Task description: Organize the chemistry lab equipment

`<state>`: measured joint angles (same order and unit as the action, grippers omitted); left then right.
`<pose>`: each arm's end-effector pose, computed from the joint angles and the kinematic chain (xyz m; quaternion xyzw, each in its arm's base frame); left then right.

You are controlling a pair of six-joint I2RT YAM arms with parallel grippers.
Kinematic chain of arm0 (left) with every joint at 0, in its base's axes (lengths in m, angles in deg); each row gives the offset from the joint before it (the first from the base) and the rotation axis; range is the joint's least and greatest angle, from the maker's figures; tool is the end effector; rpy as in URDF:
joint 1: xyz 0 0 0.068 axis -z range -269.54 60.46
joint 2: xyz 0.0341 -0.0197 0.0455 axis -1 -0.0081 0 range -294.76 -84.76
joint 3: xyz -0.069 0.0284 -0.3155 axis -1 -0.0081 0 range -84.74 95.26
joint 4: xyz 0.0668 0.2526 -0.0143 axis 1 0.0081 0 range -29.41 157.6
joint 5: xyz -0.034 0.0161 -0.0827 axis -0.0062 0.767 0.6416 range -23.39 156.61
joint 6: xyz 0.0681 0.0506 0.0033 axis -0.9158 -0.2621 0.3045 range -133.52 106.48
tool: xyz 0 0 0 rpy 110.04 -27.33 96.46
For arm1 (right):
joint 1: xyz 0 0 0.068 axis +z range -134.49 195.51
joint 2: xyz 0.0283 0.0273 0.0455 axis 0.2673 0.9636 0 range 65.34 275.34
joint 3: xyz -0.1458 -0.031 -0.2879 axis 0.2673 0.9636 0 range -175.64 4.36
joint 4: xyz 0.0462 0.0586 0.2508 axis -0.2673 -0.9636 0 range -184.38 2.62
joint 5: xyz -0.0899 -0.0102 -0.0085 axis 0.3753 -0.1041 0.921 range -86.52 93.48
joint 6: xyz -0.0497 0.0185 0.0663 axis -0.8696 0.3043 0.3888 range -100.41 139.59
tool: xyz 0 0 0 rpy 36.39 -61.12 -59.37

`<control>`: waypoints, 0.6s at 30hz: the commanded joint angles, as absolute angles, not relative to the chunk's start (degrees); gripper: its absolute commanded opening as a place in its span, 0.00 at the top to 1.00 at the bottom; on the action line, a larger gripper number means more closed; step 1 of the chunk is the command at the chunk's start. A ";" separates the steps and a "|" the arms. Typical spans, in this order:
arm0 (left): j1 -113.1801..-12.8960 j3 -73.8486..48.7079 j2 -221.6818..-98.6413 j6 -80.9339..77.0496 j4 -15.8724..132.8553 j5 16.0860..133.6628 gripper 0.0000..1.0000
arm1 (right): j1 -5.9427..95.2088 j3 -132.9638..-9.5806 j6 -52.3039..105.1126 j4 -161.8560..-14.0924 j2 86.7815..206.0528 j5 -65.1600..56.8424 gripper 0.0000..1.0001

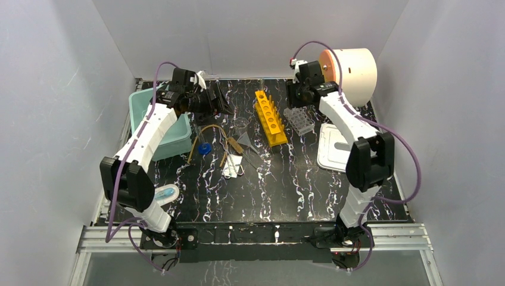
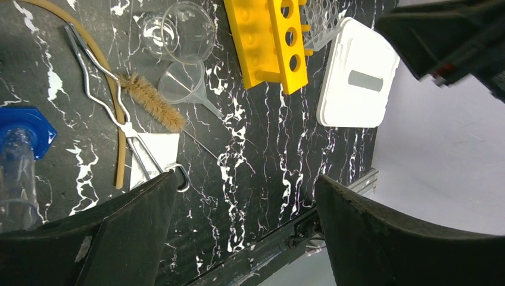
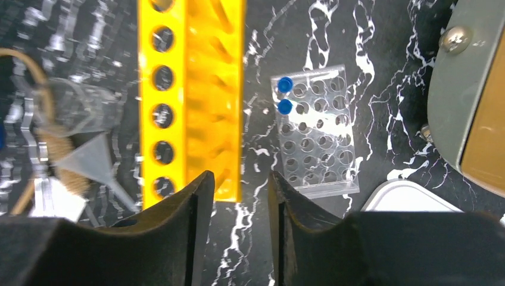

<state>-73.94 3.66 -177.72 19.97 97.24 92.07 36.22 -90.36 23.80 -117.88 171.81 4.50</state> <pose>0.3689 -0.1361 0.3771 -0.0483 0.8917 -0.3499 0.2831 0.4421 0.1658 0.3262 -0.1277 0.9055 0.0794 0.3969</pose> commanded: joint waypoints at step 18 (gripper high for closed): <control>-73.89 2.89 -161.77 16.83 102.52 72.30 0.02 | 62.00 -83.10 31.18 -118.10 164.03 11.57 0.35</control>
<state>-73.94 3.75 -165.48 16.08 101.78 77.38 59.47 -84.50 29.24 -120.20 162.28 7.97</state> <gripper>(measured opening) 0.983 0.644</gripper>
